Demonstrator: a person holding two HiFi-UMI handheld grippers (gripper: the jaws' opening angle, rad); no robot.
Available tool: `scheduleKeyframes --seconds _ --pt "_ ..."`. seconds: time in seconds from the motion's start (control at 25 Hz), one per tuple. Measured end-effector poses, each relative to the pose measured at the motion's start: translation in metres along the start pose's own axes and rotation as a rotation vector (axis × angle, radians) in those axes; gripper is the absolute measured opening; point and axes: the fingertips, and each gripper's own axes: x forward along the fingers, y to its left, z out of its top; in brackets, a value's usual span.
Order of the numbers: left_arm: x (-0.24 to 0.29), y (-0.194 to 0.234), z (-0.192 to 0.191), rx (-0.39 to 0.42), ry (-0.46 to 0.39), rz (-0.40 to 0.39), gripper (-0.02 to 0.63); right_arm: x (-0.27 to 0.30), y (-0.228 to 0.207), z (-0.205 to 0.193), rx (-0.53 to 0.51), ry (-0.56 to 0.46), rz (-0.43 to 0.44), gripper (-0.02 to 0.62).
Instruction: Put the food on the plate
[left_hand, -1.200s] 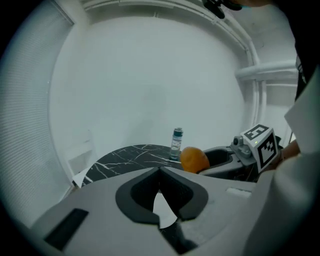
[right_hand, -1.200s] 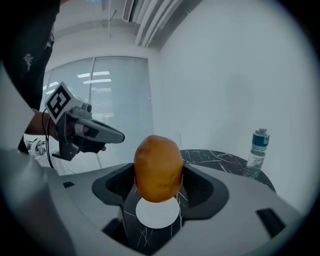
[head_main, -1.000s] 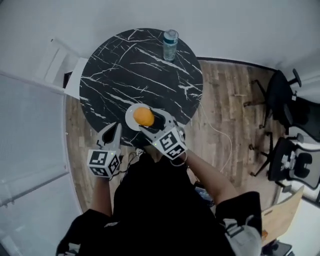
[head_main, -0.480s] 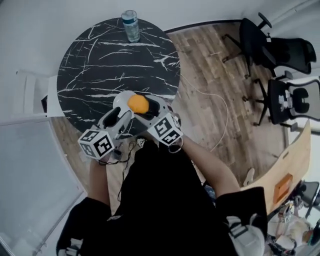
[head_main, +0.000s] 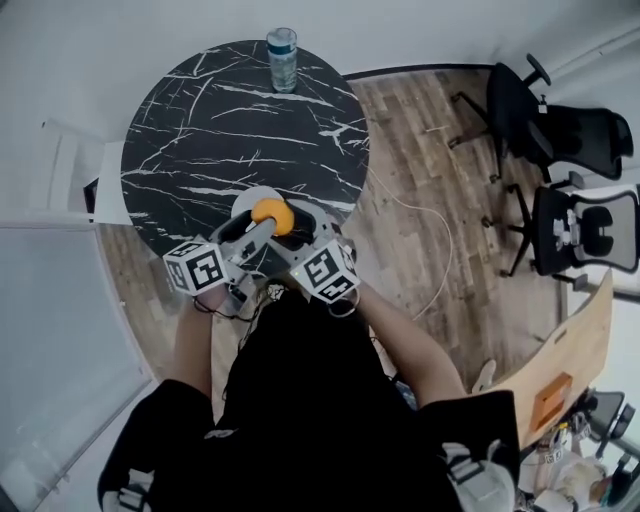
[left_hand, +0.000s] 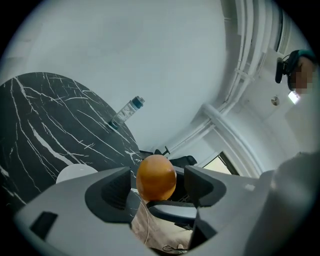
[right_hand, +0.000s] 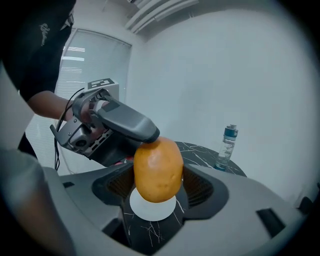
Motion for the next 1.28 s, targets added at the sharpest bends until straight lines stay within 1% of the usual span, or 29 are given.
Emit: scheduleKeyframes --seconds 0.2,0.32,0.4,0.44,0.64,0.8,0.84,0.92,1.0,1.04,1.12,1.16,1.2,1.28 --pt "-0.002 0.008 -0.008 0.016 0.015 0.025 0.314 0.008 0.015 0.001 -0.005 -0.005 0.037 0.296" --pt "-0.005 0.014 -0.014 -0.009 0.003 0.042 0.311 0.01 0.022 0.0 -0.013 0.006 0.045 0.298" --pt "-0.008 0.017 -0.018 -0.014 -0.008 0.048 0.288 0.01 0.026 -0.004 -0.003 0.014 0.046 0.298" --pt "-0.008 0.017 -0.02 -0.009 -0.009 0.051 0.276 0.009 0.027 -0.005 0.002 0.018 0.045 0.298" --pt "-0.007 0.017 -0.024 0.053 0.019 0.063 0.273 0.009 0.029 -0.012 0.015 0.039 0.028 0.298" --pt "-0.013 0.019 -0.01 0.088 -0.019 0.08 0.273 0.003 0.027 -0.014 0.046 0.053 0.019 0.299" --pt "-0.015 0.021 -0.004 0.117 -0.034 0.098 0.273 0.001 0.025 -0.016 0.055 0.058 0.012 0.299" --pt "-0.023 0.025 0.011 0.221 -0.067 0.165 0.273 -0.001 0.022 -0.02 0.068 0.071 -0.001 0.286" --pt "-0.031 0.029 0.026 0.348 -0.087 0.235 0.273 -0.003 0.019 -0.024 0.076 0.081 -0.016 0.223" --pt "-0.034 0.03 0.032 0.409 -0.089 0.264 0.273 -0.004 0.017 -0.025 0.083 0.081 -0.025 0.174" --pt "-0.035 0.03 0.039 0.523 -0.072 0.31 0.273 -0.007 0.013 -0.026 0.111 0.073 -0.04 0.042" --pt "-0.034 0.03 0.039 0.575 -0.055 0.325 0.273 -0.008 0.012 -0.027 0.129 0.069 -0.046 0.018" --pt "-0.033 0.03 0.039 0.619 -0.036 0.336 0.273 -0.008 0.01 -0.027 0.145 0.067 -0.051 0.012" --pt "-0.032 0.029 0.038 0.679 -0.016 0.353 0.273 -0.007 0.008 -0.029 0.166 0.07 -0.063 0.005"
